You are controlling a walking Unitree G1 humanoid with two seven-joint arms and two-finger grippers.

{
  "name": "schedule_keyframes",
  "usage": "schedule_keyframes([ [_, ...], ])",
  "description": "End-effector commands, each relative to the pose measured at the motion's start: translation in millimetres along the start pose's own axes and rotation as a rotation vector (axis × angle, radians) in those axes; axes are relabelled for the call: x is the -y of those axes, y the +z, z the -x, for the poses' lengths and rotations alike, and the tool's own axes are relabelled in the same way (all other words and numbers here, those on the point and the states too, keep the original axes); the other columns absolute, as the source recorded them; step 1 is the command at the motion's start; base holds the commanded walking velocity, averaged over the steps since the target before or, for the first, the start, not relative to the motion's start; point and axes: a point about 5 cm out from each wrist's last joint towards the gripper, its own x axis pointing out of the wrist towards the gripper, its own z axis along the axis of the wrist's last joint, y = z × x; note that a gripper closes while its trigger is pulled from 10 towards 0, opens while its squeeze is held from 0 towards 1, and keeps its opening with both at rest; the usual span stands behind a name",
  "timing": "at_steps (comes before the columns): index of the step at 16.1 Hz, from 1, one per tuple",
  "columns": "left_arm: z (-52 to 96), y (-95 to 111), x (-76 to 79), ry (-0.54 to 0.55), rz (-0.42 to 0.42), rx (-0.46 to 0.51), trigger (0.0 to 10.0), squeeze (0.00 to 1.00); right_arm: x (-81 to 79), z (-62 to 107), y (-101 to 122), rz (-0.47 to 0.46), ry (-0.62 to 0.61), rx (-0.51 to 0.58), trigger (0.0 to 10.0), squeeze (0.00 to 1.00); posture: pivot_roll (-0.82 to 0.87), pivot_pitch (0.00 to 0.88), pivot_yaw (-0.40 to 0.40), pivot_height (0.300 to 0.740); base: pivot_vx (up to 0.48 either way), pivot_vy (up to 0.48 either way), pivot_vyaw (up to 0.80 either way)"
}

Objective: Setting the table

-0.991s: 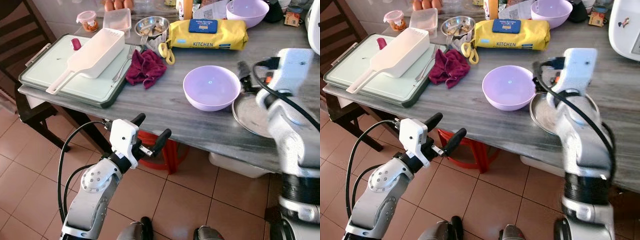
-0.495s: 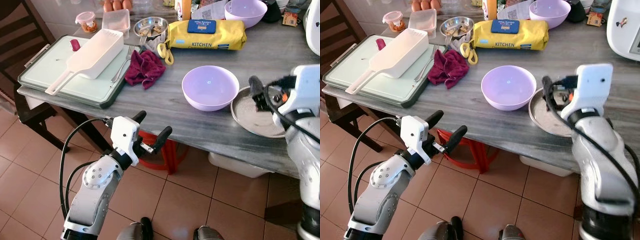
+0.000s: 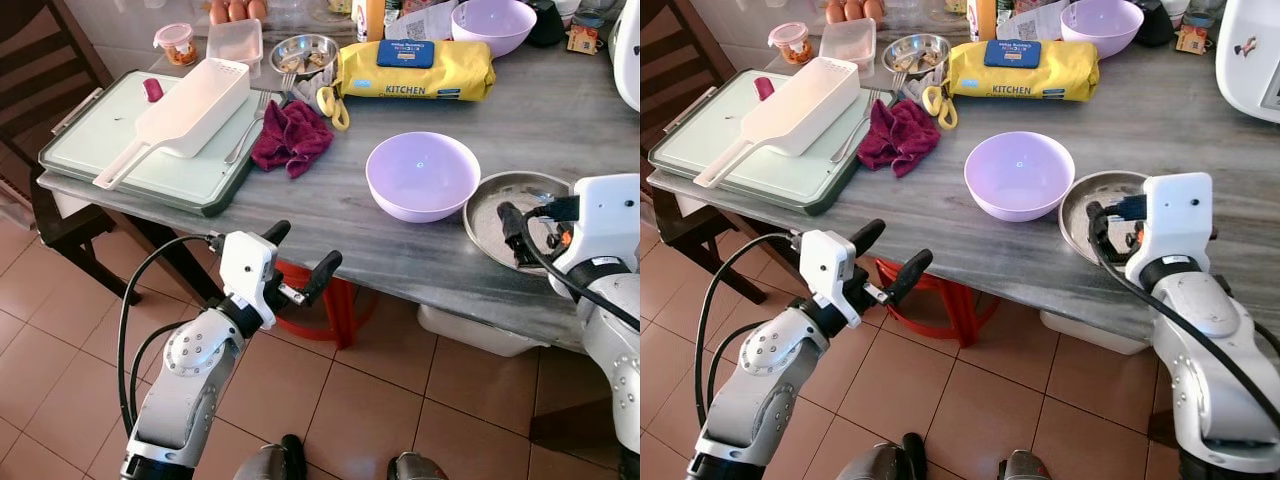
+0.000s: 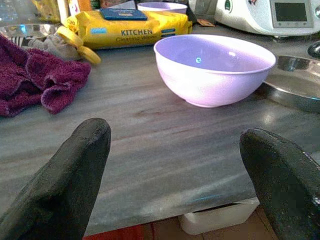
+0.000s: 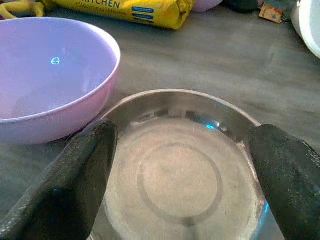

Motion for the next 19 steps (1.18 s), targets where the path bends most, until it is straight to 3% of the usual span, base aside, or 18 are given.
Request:
schedule_keyframes([
  [1, 2.5, -2, -2.0, 0.003, -0.009, -0.010, 10.0, 0.00, 4.3, 1.6, 0, 0.004, -0.008, -0.016, 10.0, 0.85, -0.19, 0.220, 0.105, 0.740, 0.000, 0.000, 0.00],
  [3, 3.3, -3, -2.9, 0.007, -0.010, -0.016, 10.0, 0.00, 9.5, 0.8, -2, 0.008, -0.019, -0.060, 10.0, 0.84, -0.19, 0.222, 0.105, 0.740, 0.000, 0.000, 0.00],
  [4, 3.4, -3, -2.8, 0.008, -0.010, -0.018, 10.0, 0.00, 12.2, 0.0, -7, 0.020, -0.017, -0.107, 10.0, 0.60, -0.19, 0.225, 0.103, 0.740, 0.000, 0.000, 0.00],
  [9, 3.1, -4, -0.9, 0.008, -0.006, -0.023, 10.0, 0.00, 25.7, -4.2, -23, 0.004, -0.030, -0.199, 10.0, 0.54, -0.19, 0.227, 0.102, 0.740, 0.000, 0.000, 0.00],
  [17, 4.2, -4, -0.8, 0.017, -0.012, -0.025, 10.0, 0.00, 14.9, -21.9, -21, -0.030, 0.077, -0.211, 10.0, 0.25, -0.18, 0.228, 0.097, 0.740, 0.000, 0.000, 0.00],
  [19, 4.0, -5, -1.4, 0.025, -0.010, -0.025, 10.0, 0.00, 13.1, -23.5, -20, -0.043, 0.100, -0.215, 10.0, 0.23, -0.18, 0.225, 0.093, 0.740, 0.000, 0.000, 0.00],
])
